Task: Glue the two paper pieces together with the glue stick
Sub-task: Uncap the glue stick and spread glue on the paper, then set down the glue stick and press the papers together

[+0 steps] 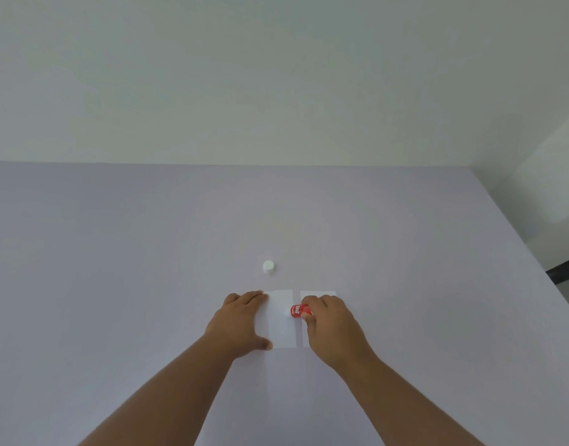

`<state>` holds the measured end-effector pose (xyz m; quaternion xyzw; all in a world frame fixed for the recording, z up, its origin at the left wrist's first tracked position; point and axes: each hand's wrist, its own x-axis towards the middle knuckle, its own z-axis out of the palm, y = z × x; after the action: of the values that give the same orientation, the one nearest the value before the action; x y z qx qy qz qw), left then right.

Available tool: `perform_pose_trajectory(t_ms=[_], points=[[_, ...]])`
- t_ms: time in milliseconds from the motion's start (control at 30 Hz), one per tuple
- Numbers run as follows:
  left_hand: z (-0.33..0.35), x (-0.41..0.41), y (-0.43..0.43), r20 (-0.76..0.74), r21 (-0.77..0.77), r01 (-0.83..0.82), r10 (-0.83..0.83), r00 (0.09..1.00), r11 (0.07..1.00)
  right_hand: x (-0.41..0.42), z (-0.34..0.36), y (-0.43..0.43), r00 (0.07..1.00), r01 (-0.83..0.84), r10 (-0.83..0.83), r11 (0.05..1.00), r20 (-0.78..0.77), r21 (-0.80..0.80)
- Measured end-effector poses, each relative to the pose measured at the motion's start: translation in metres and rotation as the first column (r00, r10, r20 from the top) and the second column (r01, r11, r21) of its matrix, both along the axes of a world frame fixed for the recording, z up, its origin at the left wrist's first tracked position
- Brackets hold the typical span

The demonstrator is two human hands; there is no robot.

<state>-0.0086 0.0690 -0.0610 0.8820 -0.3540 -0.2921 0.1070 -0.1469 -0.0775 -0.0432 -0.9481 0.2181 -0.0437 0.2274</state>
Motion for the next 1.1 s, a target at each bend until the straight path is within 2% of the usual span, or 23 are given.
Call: perform_pose_trajectory(t_ms=[67,133,200,233,300,333,367,433,500,533,600,667,733,833,933,1100], points=[[0.001,0.001,0.000,-0.001,0.006,0.006,-0.006,1.000,1.000,0.003,0.002,-0.001,0.998,0.062,-0.060,0.995,-0.037,0.076],[0.002,0.000,0.000,0.000,0.008,0.011,-0.011,1.000,1.000,0.004,0.006,-0.002,0.983,0.181,-0.177,0.953,-0.039,0.245],[0.003,0.000,-0.001,0.002,0.006,0.012,-0.012,1.000,1.000,0.002,0.011,-0.004,0.932,0.338,-0.360,0.824,-0.039,0.454],[0.004,0.000,-0.001,0.003,0.004,0.013,-0.013,1.000,1.000,0.000,0.013,-0.006,0.885,0.407,-0.461,0.691,-0.070,0.597],[0.004,0.001,-0.001,0.007,0.004,0.017,-0.017,1.000,1.000,-0.002,0.015,-0.011,0.792,0.410,-0.584,0.289,-0.180,0.865],[0.004,0.000,-0.001,0.009,0.004,0.018,-0.018,1.000,1.000,-0.003,0.017,-0.013,0.762,0.366,-0.604,0.104,-0.234,0.925],[0.004,0.000,-0.001,0.012,0.003,0.018,-0.018,1.000,1.000,-0.002,0.018,-0.015,0.741,0.319,-0.615,-0.033,-0.271,0.947],[0.004,0.000,0.000,0.016,-0.004,0.019,-0.019,1.000,1.000,0.002,0.020,-0.020,0.721,0.229,-0.625,-0.193,-0.299,0.954],[0.002,0.000,0.000,0.016,-0.011,0.017,-0.017,1.000,1.000,0.010,0.021,-0.026,0.738,0.132,-0.622,-0.246,-0.261,0.960],[0.002,0.000,0.000,0.015,-0.014,0.016,-0.016,1.000,1.000,0.016,0.021,-0.029,0.759,0.089,-0.614,-0.232,-0.216,0.969],[0.000,0.001,0.001,0.015,-0.022,0.015,-0.015,1.000,1.000,0.029,0.021,-0.036,0.803,0.057,-0.586,-0.099,-0.105,0.993],[-0.002,0.001,0.001,0.017,-0.028,0.016,-0.015,1.000,0.999,0.044,0.016,-0.041,0.837,0.107,-0.547,0.148,-0.009,0.983],[-0.003,0.001,0.002,0.023,-0.033,0.016,-0.015,1.000,0.999,0.058,0.009,-0.045,0.857,0.190,-0.513,0.395,0.044,0.899],[-0.005,0.001,0.002,0.026,-0.040,0.015,-0.014,1.000,0.999,0.076,-0.001,-0.046,0.904,0.238,-0.418,0.667,0.090,0.706],[-0.006,0.001,0.002,0.030,-0.041,0.015,-0.014,0.999,0.999,0.090,-0.012,-0.046,0.934,0.219,-0.342,0.779,0.105,0.588],[-0.007,0.003,0.003,0.034,-0.043,0.017,-0.015,0.999,0.999,0.096,-0.023,-0.043,0.956,0.177,-0.270,0.838,0.110,0.516]])
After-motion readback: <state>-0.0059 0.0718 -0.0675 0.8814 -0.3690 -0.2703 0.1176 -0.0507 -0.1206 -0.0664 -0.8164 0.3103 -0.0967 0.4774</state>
